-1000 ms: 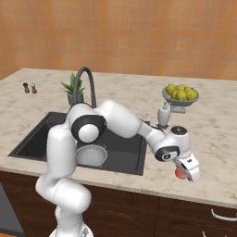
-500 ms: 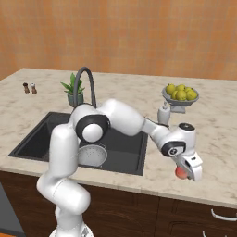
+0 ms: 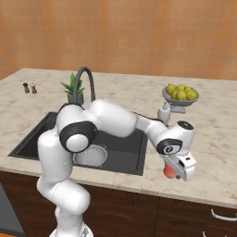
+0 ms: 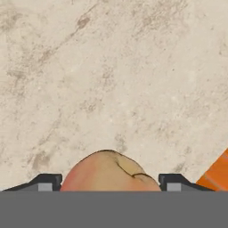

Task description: Put the colander in the sink, put the peach, orange in the colander, and turn on the sink faucet and pour water over the colander.

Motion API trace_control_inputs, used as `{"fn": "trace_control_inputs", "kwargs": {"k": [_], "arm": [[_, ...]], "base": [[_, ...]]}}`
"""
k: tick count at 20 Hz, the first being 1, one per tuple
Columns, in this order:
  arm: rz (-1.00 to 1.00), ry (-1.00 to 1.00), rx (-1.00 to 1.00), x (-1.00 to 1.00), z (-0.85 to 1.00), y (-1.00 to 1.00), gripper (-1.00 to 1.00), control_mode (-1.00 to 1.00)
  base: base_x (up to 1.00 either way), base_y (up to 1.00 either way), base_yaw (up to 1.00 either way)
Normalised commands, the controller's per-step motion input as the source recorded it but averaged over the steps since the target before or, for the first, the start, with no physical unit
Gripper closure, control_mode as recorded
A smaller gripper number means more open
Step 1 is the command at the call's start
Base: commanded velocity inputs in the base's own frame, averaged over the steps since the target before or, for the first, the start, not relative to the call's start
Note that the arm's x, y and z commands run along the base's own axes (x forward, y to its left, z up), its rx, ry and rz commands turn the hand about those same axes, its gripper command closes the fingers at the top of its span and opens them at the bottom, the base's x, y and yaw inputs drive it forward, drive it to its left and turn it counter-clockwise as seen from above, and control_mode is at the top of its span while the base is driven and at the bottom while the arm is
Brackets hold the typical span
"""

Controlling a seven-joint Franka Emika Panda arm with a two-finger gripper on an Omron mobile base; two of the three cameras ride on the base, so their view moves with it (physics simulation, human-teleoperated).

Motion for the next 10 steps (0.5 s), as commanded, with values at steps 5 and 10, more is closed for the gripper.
{"fn": "trace_control_inputs", "kwargs": {"k": [5, 10], "arm": [[0.23, -0.04, -0.01, -0.01, 0.28, 1.00, 1.00, -1.00], [0.23, 0.00, 0.00, 0.23, 0.43, 0.95, 1.00, -1.00]], "base": [[0.00, 0.00, 0.00], [0.00, 0.00, 0.00]]}}
